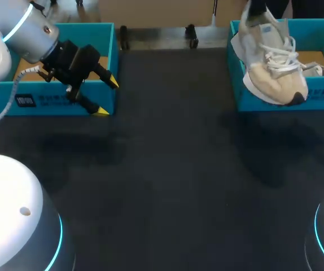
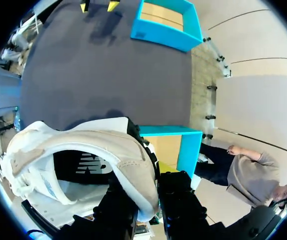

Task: Take the shoe out of the shoebox, open the shoe tongue, remove and reinsert the insole, then place the shoe into the shoebox

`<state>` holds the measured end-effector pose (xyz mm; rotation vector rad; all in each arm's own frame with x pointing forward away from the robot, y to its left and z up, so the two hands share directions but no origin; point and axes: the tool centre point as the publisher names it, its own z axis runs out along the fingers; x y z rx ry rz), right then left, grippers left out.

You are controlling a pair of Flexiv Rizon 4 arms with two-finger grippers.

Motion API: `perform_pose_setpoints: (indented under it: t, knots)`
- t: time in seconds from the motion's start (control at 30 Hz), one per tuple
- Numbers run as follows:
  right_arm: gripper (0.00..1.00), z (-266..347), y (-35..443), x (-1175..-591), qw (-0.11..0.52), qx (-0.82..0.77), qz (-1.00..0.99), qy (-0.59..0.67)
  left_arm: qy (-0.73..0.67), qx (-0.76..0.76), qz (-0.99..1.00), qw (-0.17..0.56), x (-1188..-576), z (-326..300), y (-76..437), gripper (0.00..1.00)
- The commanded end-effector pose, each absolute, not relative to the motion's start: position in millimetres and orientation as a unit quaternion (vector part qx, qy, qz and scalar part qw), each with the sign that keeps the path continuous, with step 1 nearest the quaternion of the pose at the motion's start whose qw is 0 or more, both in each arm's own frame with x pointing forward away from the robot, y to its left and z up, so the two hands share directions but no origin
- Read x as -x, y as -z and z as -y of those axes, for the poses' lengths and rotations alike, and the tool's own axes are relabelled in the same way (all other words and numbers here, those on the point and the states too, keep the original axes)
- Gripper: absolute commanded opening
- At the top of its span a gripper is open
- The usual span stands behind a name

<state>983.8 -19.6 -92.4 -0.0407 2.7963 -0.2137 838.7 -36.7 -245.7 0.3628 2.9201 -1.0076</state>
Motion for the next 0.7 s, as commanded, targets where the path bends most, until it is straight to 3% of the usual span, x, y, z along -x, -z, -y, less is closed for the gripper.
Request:
perform_pose_setpoints:
  t: [0.03, 0.47, 0.7]
  knots:
    - [0.0, 23, 92, -982, 0.169, 0.017, -0.983, 0.065, 0.322, -0.117, -0.939, 0.016, -838, 36, 245, 1.0]
    - [0.0, 23, 92, -982, 0.169, 0.017, -0.983, 0.065, 0.322, -0.117, -0.939, 0.016, -838, 36, 245, 1.0]
    - [0.0, 57, 101, -1009, 0.157, 0.004, -0.984, 0.082, 0.322, -0.117, -0.939, 0.016, -838, 36, 245, 1.0]
